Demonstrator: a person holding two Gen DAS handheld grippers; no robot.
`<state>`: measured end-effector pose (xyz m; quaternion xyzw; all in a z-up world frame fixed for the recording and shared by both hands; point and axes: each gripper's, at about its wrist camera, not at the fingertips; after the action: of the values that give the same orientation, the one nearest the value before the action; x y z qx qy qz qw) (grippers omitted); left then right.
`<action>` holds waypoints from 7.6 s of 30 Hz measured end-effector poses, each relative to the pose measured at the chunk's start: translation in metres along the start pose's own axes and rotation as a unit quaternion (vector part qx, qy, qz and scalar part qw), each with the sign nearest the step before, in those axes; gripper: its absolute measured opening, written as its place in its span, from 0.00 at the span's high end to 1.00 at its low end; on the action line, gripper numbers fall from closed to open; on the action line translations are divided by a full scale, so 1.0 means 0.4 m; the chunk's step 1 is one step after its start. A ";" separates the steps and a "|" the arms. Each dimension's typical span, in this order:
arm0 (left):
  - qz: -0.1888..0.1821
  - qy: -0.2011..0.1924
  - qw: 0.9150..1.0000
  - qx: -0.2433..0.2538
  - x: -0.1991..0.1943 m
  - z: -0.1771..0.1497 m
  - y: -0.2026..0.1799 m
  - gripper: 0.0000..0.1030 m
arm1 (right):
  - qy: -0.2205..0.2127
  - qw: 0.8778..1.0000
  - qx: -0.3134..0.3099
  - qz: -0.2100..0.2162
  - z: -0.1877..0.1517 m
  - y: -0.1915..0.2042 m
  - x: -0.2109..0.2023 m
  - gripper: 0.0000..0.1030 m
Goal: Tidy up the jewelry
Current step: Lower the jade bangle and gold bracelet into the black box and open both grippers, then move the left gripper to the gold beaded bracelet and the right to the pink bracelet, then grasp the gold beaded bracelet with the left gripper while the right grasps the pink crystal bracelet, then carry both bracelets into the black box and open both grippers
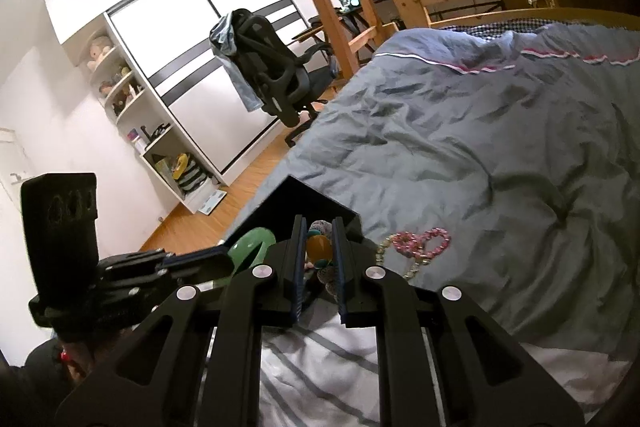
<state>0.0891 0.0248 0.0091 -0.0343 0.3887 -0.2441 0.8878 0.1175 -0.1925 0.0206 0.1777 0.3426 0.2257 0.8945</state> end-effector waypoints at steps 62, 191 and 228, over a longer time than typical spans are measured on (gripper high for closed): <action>0.028 -0.094 0.994 -0.045 -0.117 -0.014 0.152 0.07 | 0.002 0.996 -0.009 -0.087 -0.001 0.105 0.137 0.04; 0.030 0.019 0.999 0.042 -0.017 -0.004 -0.078 0.93 | 0.029 0.999 0.010 -0.025 -0.048 0.013 -0.045 0.92; 0.096 -0.002 0.994 -0.058 -0.075 -0.012 0.253 0.71 | 0.091 0.996 -0.023 -0.010 -0.083 0.198 0.250 0.89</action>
<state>0.1097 0.1282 0.0006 -0.0485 0.4019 -0.1345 0.9045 0.1384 -0.0684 -0.0184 0.1319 0.4193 0.2396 0.8657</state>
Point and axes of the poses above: each gripper's, at about its wrist camera, not at the fingertips, and x roughly the way its jaws point, y to its left, z to its top
